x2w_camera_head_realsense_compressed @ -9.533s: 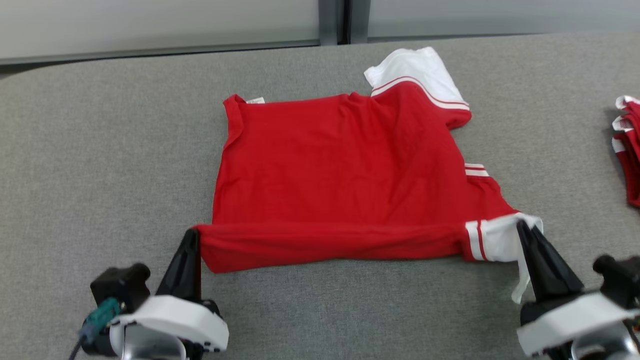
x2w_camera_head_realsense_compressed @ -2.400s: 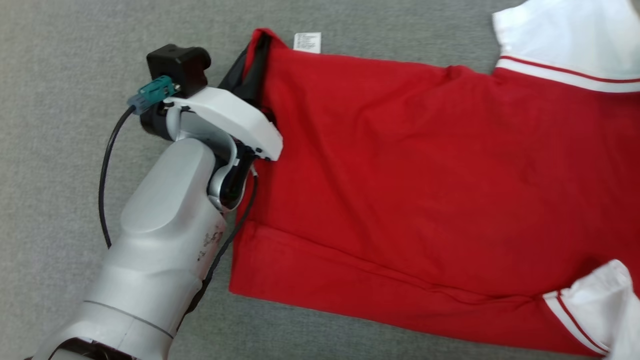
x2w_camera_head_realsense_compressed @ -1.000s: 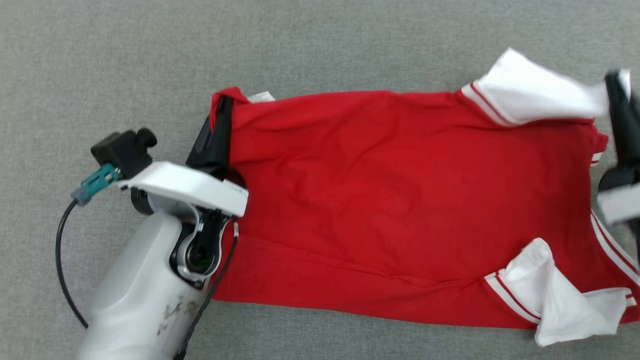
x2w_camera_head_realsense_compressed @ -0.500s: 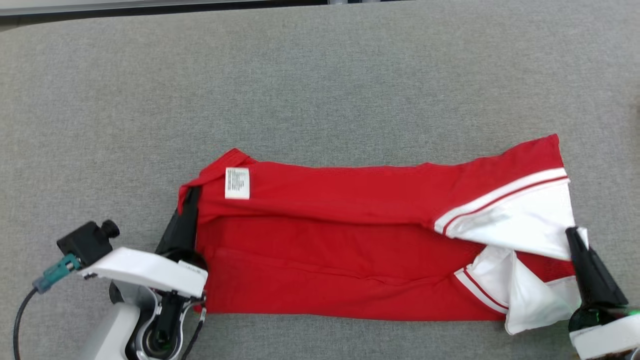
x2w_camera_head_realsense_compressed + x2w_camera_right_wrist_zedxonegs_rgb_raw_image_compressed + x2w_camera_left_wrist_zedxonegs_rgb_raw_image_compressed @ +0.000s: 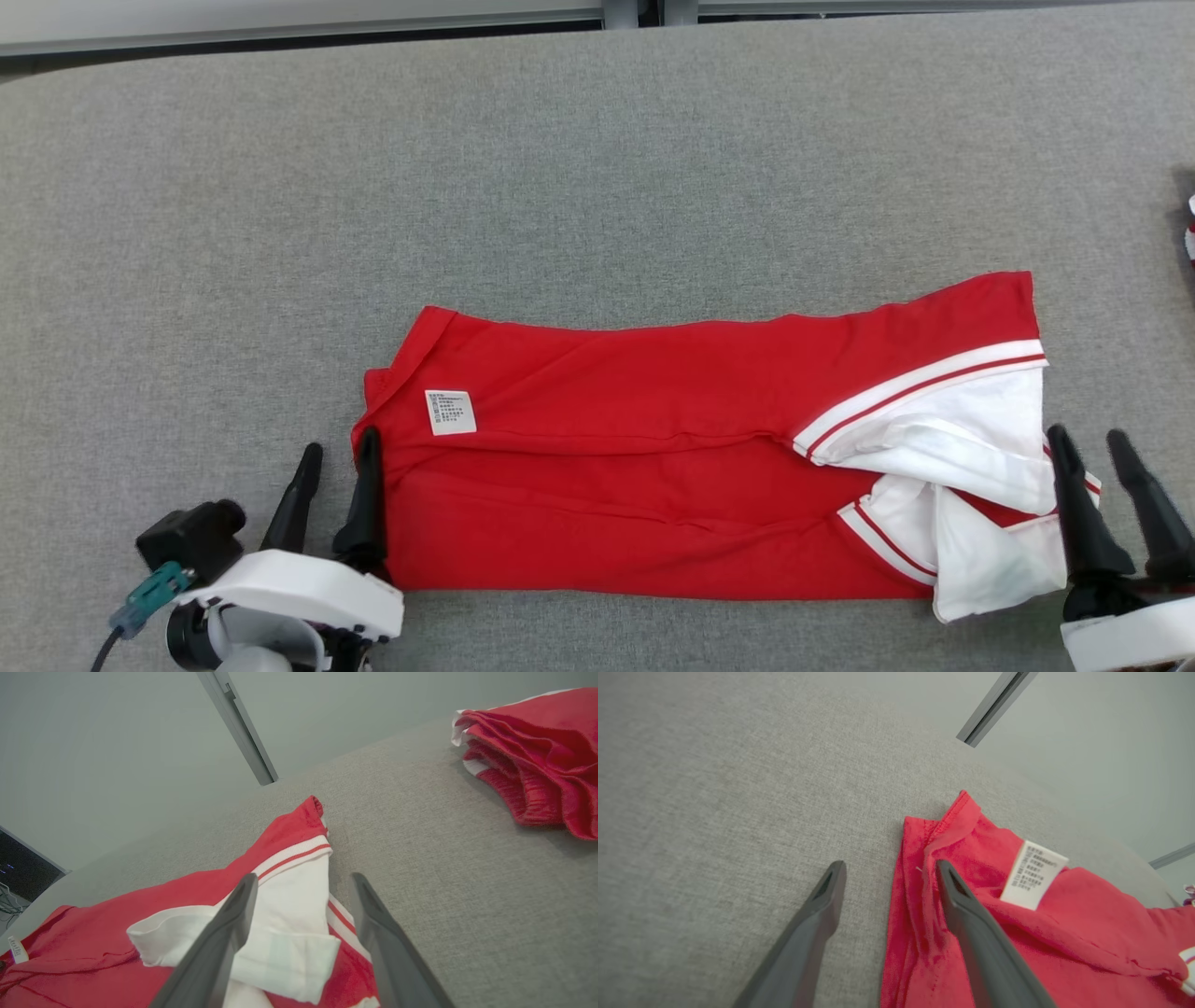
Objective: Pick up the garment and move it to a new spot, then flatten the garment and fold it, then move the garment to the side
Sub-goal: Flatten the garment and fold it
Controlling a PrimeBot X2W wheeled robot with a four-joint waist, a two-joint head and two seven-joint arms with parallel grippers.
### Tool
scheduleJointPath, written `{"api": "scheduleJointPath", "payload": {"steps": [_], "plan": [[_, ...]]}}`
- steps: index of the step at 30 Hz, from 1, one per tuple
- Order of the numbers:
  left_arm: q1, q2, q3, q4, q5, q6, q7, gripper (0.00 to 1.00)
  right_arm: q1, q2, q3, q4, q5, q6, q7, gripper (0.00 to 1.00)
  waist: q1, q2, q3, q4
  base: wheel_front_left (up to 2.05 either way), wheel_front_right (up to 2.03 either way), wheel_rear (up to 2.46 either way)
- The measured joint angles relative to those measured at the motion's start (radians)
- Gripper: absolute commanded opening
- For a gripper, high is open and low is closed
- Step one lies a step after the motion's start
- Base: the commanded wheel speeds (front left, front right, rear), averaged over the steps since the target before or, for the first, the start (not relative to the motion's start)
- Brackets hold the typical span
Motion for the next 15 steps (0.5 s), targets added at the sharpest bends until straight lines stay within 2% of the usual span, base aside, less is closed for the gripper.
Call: {"api": "scheduleJointPath", "payload": {"steps": [4, 7, 9, 15], "plan": [[0.005, -0.023, 0.014, -0.060, 0.161, 0.070, -0.024, 1.00, -0.019, 0.016, -0.036, -0.040, -0.089, 0.000, -0.055, 1.00, 0.0000, 0.0000, -0.020, 0.001, 0.00, 0.00, 0.00], [0.005, -0.058, 0.080, -0.149, 0.296, 0.090, -0.026, 1.00, -0.040, 0.025, -0.058, -0.073, -0.159, 0.000, -0.071, 1.00, 0.0000, 0.0000, -0.038, 0.004, 0.00, 0.00, 0.00], [0.014, -0.098, 0.128, -0.220, 0.418, 0.093, -0.026, 1.00, -0.059, 0.032, -0.068, -0.097, -0.228, 0.000, -0.075, 1.00, 0.0001, 0.0000, -0.061, 0.004, 0.00, 0.00, 0.00], [0.035, -0.129, 0.175, -0.262, 0.587, 0.056, -0.026, 1.00, -0.071, 0.047, -0.073, -0.102, -0.330, 0.000, -0.059, 1.00, 0.0000, 0.0000, -0.114, 0.004, 0.00, 0.00, 0.00]]}}
